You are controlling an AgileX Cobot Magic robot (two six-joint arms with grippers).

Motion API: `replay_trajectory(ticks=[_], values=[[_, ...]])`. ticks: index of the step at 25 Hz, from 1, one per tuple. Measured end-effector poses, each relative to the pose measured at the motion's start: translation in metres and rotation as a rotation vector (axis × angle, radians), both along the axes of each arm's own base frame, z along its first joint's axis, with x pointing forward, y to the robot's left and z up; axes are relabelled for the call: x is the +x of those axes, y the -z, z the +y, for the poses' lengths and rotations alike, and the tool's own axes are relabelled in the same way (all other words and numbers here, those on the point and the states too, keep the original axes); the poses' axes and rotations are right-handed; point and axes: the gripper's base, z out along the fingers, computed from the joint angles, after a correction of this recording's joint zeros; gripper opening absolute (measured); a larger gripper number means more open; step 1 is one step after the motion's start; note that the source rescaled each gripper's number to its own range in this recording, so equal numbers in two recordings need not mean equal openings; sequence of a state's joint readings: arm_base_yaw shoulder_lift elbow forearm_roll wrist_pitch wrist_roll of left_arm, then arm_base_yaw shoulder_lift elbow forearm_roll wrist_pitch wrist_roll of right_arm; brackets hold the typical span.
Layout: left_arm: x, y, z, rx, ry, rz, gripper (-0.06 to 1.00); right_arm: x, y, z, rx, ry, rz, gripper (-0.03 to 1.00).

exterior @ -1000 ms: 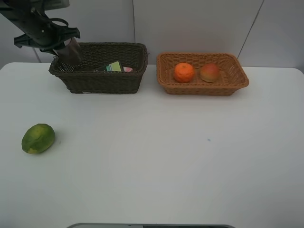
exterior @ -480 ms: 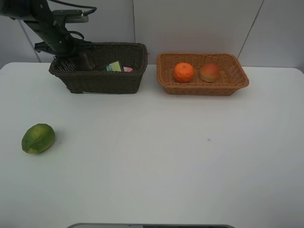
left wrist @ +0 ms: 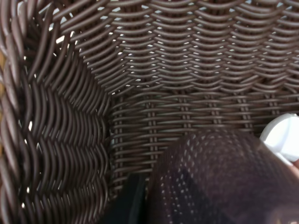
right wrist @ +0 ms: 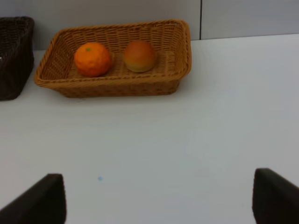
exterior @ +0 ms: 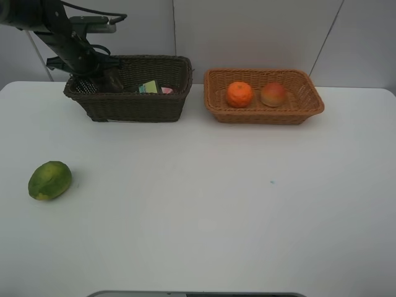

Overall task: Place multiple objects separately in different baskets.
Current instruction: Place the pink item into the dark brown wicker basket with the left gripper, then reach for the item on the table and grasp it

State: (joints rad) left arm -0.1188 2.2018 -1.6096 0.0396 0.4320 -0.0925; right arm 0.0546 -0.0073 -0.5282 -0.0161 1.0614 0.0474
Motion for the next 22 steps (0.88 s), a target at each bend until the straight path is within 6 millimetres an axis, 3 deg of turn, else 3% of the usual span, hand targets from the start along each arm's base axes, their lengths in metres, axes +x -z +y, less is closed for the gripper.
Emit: replay_trajectory(ticks=[2, 4, 9, 11, 15, 22], values=[[0.000, 0.000, 0.000, 0.000, 0.000, 0.000, 0.03, 0.000, 0.000, 0.000, 0.000, 0.000, 0.000, 0.73], [-0.001, 0.000, 0.000, 0.002, 0.001, 0.007, 0.13, 0.000, 0.000, 0.000, 0.000, 0.000, 0.000, 0.73], [-0.002, 0.003, 0.000, 0.016, 0.020, 0.027, 0.69, 0.000, 0.000, 0.000, 0.000, 0.000, 0.000, 0.73], [-0.002, 0.003, 0.000, 0.015, 0.019, 0.028, 0.83, 0.000, 0.000, 0.000, 0.000, 0.000, 0.000, 0.73], [-0.002, 0.000, 0.000, 0.013, 0.020, 0.025, 0.90, 0.000, 0.000, 0.000, 0.000, 0.000, 0.000, 0.73], [-0.014, -0.046, 0.001, 0.013, 0.020, -0.002, 0.91, 0.000, 0.000, 0.000, 0.000, 0.000, 0.000, 0.73]])
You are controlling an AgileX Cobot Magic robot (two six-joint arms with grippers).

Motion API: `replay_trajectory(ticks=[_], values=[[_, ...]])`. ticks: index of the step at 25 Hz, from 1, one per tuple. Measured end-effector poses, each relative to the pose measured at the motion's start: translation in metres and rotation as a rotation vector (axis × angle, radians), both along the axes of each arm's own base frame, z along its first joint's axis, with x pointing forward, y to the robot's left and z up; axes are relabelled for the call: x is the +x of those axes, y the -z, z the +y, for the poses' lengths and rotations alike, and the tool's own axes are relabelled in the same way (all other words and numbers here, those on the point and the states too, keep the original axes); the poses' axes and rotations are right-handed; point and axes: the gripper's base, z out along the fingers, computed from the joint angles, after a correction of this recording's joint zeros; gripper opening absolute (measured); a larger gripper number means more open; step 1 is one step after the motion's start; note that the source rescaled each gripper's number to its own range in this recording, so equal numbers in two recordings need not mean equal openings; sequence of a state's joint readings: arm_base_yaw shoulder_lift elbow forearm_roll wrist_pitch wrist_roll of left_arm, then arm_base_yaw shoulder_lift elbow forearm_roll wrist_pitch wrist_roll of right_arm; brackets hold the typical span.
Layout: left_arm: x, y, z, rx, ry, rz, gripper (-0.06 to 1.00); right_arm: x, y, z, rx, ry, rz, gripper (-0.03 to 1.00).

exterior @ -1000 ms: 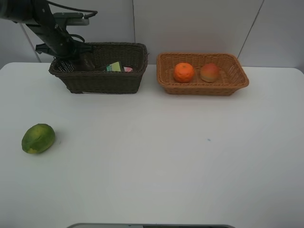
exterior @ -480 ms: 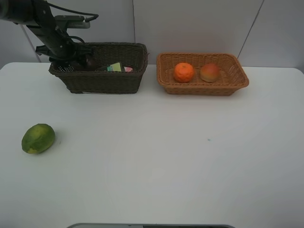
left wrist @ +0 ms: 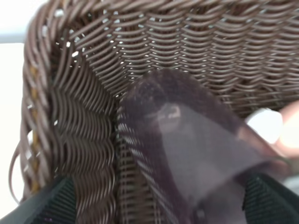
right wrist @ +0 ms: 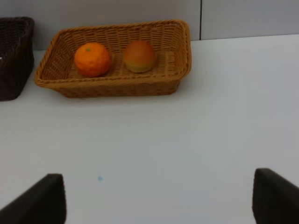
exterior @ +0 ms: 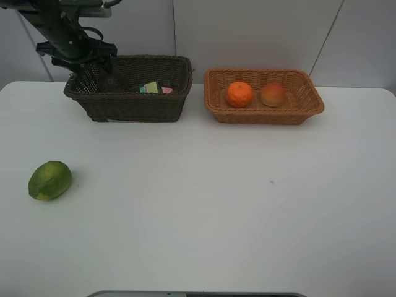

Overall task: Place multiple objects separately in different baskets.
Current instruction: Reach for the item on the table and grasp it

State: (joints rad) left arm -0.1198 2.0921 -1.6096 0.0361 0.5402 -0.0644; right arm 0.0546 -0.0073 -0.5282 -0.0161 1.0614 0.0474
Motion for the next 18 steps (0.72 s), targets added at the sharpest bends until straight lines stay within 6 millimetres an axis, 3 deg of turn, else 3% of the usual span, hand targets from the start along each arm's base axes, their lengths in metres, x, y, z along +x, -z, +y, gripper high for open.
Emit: replay_trajectory(ticks=[5, 9, 14, 18], values=[[-0.021, -0.036, -0.006, 0.009, 0.017, 0.044, 0.91, 0.000, 0.000, 0.000, 0.000, 0.000, 0.000, 0.73], [-0.050, -0.057, -0.018, 0.016, 0.055, 0.066, 0.91, 0.000, 0.000, 0.000, 0.000, 0.000, 0.000, 0.73], [-0.097, -0.059, -0.024, 0.028, 0.104, 0.102, 0.91, 0.000, 0.000, 0.000, 0.000, 0.000, 0.000, 0.73], [-0.134, -0.053, -0.018, 0.041, 0.128, 0.122, 0.98, 0.000, 0.000, 0.000, 0.000, 0.000, 0.000, 0.73]])
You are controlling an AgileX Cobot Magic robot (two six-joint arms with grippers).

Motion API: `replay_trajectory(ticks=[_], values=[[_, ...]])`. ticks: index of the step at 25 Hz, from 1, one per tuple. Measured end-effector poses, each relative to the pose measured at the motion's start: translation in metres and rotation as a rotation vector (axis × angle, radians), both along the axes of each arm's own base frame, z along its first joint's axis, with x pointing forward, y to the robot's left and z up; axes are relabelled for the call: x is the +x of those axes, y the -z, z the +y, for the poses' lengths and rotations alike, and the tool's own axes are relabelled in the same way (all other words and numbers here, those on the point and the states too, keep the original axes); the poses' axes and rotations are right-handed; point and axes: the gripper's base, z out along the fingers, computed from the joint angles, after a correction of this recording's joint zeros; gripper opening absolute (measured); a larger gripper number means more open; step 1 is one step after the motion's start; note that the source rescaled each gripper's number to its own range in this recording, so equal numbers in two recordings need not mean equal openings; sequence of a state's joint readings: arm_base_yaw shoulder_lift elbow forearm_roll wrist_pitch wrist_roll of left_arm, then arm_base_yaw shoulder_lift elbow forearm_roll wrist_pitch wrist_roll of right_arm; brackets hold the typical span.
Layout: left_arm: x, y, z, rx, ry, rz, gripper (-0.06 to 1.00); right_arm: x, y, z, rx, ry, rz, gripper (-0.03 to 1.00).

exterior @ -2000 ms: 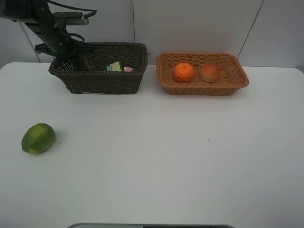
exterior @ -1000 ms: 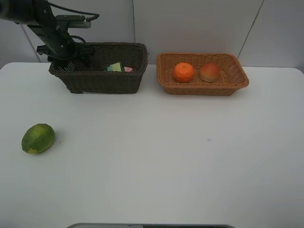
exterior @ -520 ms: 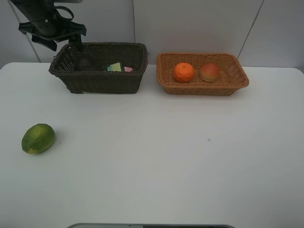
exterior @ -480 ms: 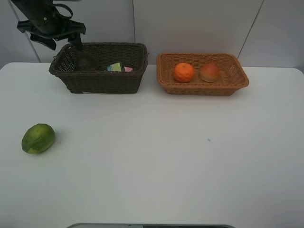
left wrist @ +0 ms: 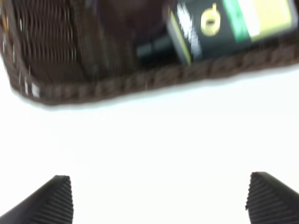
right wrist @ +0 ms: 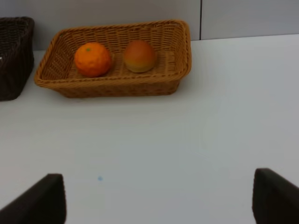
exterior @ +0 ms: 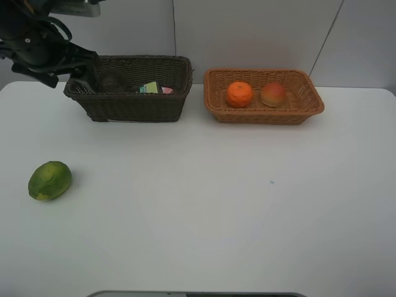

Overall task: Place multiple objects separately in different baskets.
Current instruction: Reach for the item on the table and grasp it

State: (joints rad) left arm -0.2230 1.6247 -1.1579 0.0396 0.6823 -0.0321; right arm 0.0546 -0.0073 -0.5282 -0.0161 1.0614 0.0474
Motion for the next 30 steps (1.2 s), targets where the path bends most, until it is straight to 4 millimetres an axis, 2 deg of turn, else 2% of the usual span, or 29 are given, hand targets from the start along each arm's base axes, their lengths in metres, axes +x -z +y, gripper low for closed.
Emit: replay_trajectory(ticks=[6, 15, 23, 30], values=[[-0.048, 0.020, 0.013, 0.045, 0.022, 0.073, 0.99, 0.000, 0.000, 0.000, 0.000, 0.000, 0.000, 0.73], [-0.080, 0.067, 0.021, 0.074, 0.043, 0.140, 0.99, 0.000, 0.000, 0.000, 0.000, 0.000, 0.000, 0.73], [-0.078, 0.081, 0.040, 0.078, -0.011, 0.113, 0.99, 0.000, 0.000, 0.000, 0.000, 0.000, 0.000, 0.73], [-0.068, 0.113, 0.041, 0.087, -0.007, 0.174, 0.99, 0.000, 0.000, 0.000, 0.000, 0.000, 0.000, 0.73]])
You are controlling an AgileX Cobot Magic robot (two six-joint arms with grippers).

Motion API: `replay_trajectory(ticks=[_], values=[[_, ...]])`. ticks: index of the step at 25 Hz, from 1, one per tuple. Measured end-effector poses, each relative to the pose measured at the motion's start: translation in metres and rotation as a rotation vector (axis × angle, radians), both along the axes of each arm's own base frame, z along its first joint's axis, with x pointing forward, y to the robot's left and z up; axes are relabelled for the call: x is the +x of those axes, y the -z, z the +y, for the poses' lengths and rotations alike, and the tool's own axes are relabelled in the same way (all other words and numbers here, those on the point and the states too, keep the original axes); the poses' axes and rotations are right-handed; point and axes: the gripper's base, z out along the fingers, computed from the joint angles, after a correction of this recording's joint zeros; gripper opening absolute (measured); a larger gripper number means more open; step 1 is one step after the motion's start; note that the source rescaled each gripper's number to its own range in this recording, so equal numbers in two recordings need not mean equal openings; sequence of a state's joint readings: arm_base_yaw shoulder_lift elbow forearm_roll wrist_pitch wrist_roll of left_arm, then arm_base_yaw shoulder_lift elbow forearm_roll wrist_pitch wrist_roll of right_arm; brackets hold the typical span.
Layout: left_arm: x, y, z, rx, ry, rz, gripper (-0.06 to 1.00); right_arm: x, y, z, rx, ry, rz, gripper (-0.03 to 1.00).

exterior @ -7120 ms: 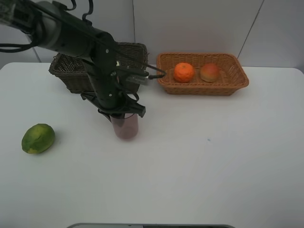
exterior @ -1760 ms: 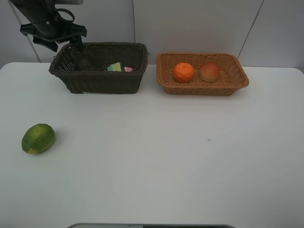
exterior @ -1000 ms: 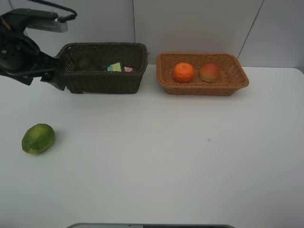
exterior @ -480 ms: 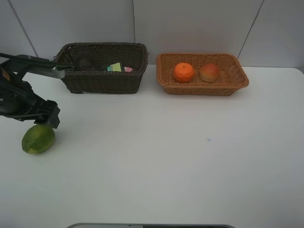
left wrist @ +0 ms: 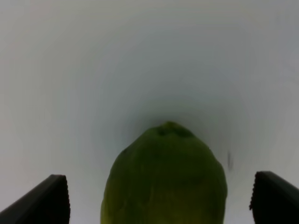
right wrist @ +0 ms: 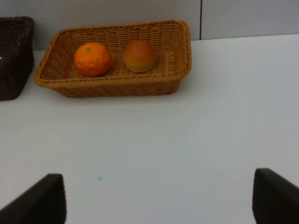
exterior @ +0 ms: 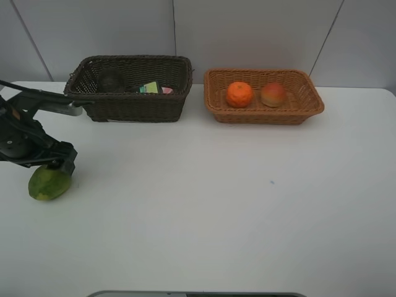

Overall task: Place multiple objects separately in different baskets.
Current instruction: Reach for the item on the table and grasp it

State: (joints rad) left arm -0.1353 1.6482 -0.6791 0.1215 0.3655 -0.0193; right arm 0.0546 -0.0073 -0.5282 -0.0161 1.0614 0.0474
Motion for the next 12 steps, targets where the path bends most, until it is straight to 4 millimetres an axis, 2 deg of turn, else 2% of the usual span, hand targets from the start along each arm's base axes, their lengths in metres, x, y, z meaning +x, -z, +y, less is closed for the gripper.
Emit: replay_trajectory(ticks=[7, 12], values=[[0.002, 0.024, 0.000, 0.008, 0.002, 0.074, 0.99, 0.000, 0.000, 0.000, 0.000, 0.000, 0.000, 0.73], [0.003, 0.028, -0.001, 0.007, 0.004, 0.075, 0.99, 0.000, 0.000, 0.000, 0.000, 0.000, 0.000, 0.73]])
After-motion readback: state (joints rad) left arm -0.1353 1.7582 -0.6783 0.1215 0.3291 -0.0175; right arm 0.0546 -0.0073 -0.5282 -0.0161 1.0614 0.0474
